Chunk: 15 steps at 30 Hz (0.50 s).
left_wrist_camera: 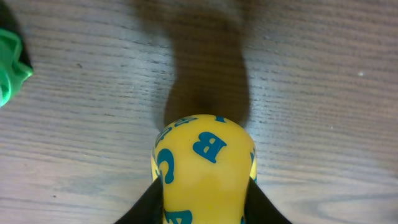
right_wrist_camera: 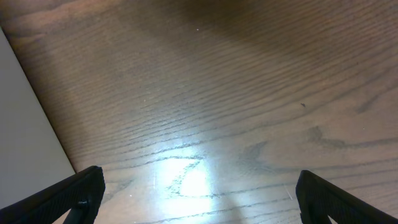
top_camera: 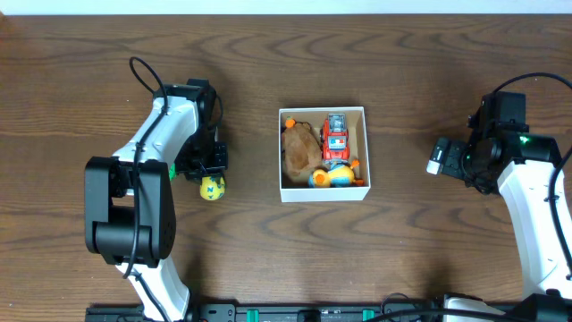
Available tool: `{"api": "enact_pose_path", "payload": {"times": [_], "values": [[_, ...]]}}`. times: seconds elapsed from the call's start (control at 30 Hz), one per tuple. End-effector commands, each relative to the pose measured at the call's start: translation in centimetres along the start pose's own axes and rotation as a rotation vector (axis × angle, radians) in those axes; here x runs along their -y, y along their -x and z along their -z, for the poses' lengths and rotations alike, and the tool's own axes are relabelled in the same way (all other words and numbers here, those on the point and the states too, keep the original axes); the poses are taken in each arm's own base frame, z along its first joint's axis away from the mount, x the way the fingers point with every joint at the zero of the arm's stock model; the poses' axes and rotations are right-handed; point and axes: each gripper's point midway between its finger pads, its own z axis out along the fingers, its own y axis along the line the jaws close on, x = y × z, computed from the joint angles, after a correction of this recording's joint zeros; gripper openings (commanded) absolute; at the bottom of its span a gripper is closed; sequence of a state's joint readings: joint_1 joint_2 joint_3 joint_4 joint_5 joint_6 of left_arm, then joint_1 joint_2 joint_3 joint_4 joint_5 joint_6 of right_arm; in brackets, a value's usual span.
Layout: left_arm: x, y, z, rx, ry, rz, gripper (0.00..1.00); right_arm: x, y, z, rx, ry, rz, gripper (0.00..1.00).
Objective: Pack container
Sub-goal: 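Lower the left gripper onto the yellow letter ball and grasp it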
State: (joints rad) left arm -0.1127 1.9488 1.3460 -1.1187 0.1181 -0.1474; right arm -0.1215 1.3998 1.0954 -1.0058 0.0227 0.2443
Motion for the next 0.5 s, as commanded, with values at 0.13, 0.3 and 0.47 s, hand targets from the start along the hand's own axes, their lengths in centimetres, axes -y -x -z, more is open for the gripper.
{"api": "enact_pose_path", "payload": {"times": [0.13,0.3,0.47], "values": [[0.5,-0.1,2.3,0.029,-0.01,-0.017,0.11,0.3,-0.1,-0.2,-0.006,-0.007,0.008,0.99],[2.5,0.2,8.6,0.182,-0.036,-0.076,0.09,0.3,-0.1,-0.2,-0.006,-0.007,0.008,0.99],[7.3,-1.2,15.5,0.413,-0.088,-0.23,0.06,0.3,-0.1,-0.2,-0.006,-0.007,0.008,0.99]]}}
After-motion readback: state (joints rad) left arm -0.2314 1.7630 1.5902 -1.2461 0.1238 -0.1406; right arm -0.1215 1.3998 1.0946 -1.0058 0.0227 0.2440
